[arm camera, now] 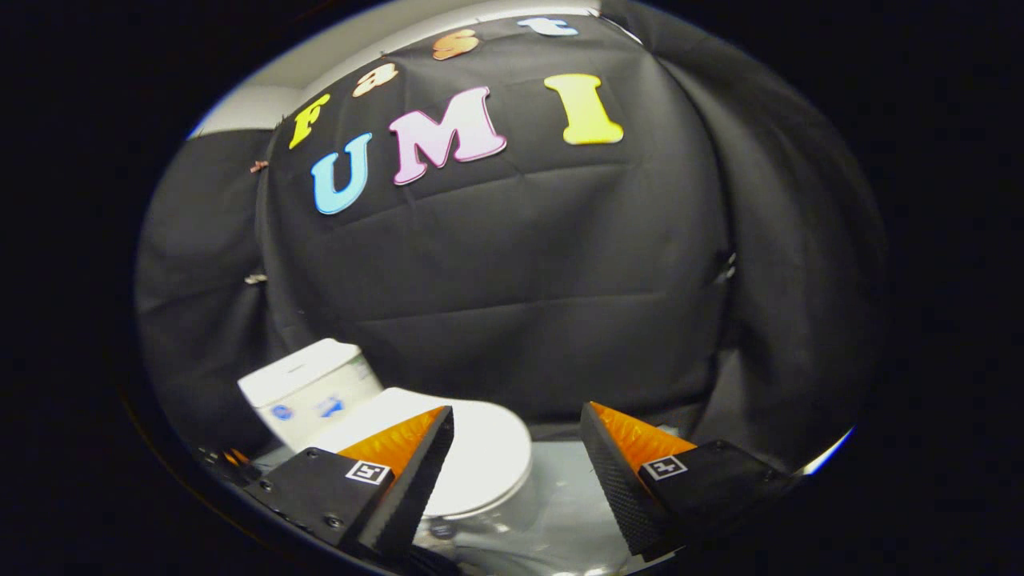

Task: Open the toilet lid.

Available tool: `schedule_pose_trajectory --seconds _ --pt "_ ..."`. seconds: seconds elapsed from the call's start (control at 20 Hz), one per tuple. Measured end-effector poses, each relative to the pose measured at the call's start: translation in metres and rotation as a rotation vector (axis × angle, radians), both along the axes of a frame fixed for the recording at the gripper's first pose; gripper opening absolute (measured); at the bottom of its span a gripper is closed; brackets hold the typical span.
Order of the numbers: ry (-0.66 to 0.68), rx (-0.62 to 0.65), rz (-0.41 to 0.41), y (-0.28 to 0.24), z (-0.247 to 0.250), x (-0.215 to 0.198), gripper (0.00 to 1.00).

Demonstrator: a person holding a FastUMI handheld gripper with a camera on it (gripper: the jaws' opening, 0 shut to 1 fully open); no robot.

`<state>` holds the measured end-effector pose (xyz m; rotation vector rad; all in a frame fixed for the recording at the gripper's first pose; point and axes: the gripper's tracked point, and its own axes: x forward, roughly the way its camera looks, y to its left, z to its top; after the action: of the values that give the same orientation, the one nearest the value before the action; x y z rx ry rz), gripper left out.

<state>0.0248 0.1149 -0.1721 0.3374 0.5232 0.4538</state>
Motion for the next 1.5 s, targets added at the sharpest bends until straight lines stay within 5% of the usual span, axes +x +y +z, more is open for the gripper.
schedule_pose_trajectory --seconds 0.15,0.35,0.55,0.7,0.9,1.2,1.5 --pt "0.232 0.040 0.077 0.023 -0.080 -0.037 0.99" --pt "0.678 0.307 0.094 0.056 -0.155 -0.102 0.99" --pt "0.865 0.380 0.060 0.075 -0.207 -0.130 0.99" --pt "0.926 0.445 0.023 0.091 -0.223 -0.118 0.98" --pt "0.940 0.447 0.080 0.110 -0.229 -0.121 0.94" --pt "0.976 0.436 0.126 0.122 -0.240 -0.124 0.55" --pt "0.980 0.475 0.126 0.119 -0.240 -0.116 0.54"
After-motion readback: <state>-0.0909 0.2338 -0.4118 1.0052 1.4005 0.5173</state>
